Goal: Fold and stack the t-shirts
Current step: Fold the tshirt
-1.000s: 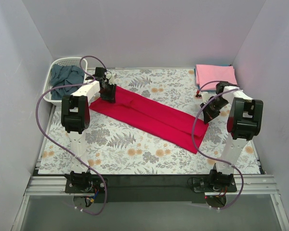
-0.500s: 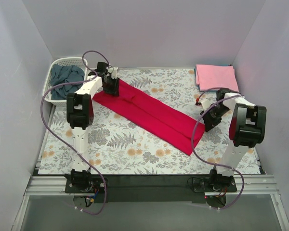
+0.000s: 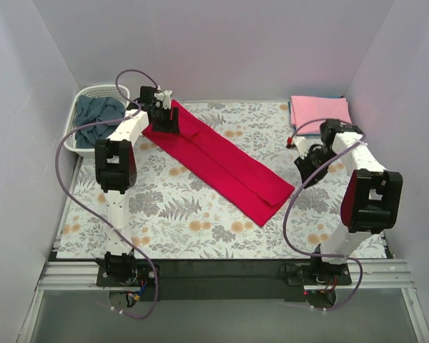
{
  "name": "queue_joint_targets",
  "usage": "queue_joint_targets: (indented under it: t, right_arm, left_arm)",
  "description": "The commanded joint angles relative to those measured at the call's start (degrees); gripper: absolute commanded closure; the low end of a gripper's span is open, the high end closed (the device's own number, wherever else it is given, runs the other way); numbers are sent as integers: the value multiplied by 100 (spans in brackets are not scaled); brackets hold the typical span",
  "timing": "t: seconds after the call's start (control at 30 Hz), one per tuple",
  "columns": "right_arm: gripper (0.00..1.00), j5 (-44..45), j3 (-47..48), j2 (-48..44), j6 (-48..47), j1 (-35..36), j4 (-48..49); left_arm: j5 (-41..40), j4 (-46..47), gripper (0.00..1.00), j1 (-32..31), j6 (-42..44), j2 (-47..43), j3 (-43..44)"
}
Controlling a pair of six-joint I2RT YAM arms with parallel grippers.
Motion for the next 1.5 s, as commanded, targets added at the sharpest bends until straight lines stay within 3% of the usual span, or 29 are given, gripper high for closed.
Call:
queue_joint_targets:
  t: [0.0, 0.13, 0.27, 0.7, 0.83, 0.97, 1.03, 1.13, 1.3, 1.47]
  right_arm:
    - [69, -630, 987, 248, 230, 363, -89]
    - [75, -613, 1612, 820, 503, 987, -46]
    - [77, -385, 1560, 1128, 618, 1357, 244]
    - [78, -102, -223, 1191, 662, 2455, 877]
    - [78, -471, -917, 971, 767, 3332, 912]
    - [76, -1112, -1112, 637, 961, 4282, 895]
    - [73, -1559, -1051, 453, 1040, 4974, 843]
    - [71, -2123, -718, 250, 1075, 5435, 763]
    - [69, -2151, -67, 57, 1251, 5077, 719]
    - [69, -2265, 294, -5, 1383, 4119, 702]
  left_arm:
    - [452, 388, 43, 6, -368, -1431, -634]
    - [541, 563, 42, 6, -807, -2117, -1478]
    - [558, 651, 41, 6, -904, -2635, -2068]
    - [321, 617, 39, 24, -1150, -2979, -2675]
    - [295, 529, 39, 24, -1475, -2796, -2587]
    - [286, 485, 44, 15, -1572, -2567, -2499]
    - [347, 476, 50, 6, -1599, -2374, -2421]
    - [400, 450, 63, -29, -1634, -2084, -2271]
    - [59, 327, 69, -195, -1582, -1609, -1902]
    - [-469, 28, 75, -257, -1537, -844, -1173]
